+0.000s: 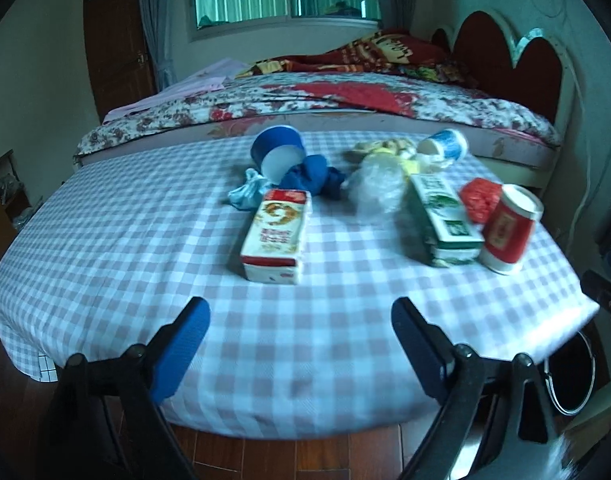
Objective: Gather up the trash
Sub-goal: 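Grasp the white milk carton with the left tool while the right tool grasps the red-white paper cup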
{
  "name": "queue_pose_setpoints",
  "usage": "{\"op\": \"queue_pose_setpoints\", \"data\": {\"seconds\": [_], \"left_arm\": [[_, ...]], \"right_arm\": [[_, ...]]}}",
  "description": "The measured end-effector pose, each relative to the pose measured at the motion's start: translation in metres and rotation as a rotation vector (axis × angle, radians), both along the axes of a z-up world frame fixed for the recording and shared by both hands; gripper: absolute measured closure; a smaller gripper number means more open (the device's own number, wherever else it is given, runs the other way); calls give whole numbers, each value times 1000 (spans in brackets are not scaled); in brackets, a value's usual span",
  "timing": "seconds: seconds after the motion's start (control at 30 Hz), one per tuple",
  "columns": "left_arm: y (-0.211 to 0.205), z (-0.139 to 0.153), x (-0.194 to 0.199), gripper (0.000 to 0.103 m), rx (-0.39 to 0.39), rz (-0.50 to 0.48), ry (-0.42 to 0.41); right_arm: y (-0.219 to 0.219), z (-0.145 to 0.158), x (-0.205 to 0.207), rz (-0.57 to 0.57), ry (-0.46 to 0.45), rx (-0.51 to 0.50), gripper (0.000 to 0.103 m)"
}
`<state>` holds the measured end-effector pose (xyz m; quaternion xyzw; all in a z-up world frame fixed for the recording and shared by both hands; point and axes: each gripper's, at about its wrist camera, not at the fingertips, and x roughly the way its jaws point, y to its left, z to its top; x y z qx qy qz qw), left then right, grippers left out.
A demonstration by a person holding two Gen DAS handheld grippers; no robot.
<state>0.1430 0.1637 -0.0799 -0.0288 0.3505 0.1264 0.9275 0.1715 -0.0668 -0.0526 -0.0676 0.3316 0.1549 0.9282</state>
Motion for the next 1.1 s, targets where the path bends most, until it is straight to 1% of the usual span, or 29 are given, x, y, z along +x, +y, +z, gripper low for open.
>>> {"op": "queue_pose_setpoints", "data": {"seconds": [0.1,0.17,0.27,0.3,0.37,0.53,0.6,0.63,0.67,0.7,0.73,0.8,0.93,1.1], "left_arm": [[16,-9,22,10,-8,15,20],[22,-14,35,10,2,22,35],[31,-20,49,11,15,33,32],[34,-22,54,11,4,33,37],[39,-26,61,16,-7,33,48],[46,-36,76,20,-29,29,73],[47,-40,80,25,-34,21,90],[47,-42,82,31,-37,17,102],[48,-44,85,45,-42,13,115],[48,-44,85,48,-54,2,122],[48,-42,82,49,-51,5,116],[46,-34,74,50,-38,0,95],[33,-8,50,51,-30,-31,17],[-8,16,26,51,-38,-119,-38]], "right_arm": [[13,-12,28,9,6,-16,10],[18,-19,45,9,23,-18,11],[26,-28,67,4,38,-27,11],[27,-30,73,0,43,-27,12],[29,-33,85,-5,52,-26,13],[30,-35,105,-16,73,-6,20],[33,-36,110,-11,77,-5,23],[34,-36,111,-8,78,-4,26],[34,-36,113,-6,81,-3,28],[35,-36,114,-2,84,0,33],[35,-36,114,10,90,16,44],[33,-33,112,20,89,33,45],[23,-17,95,26,44,56,46],[0,8,65,8,3,86,46]]}}
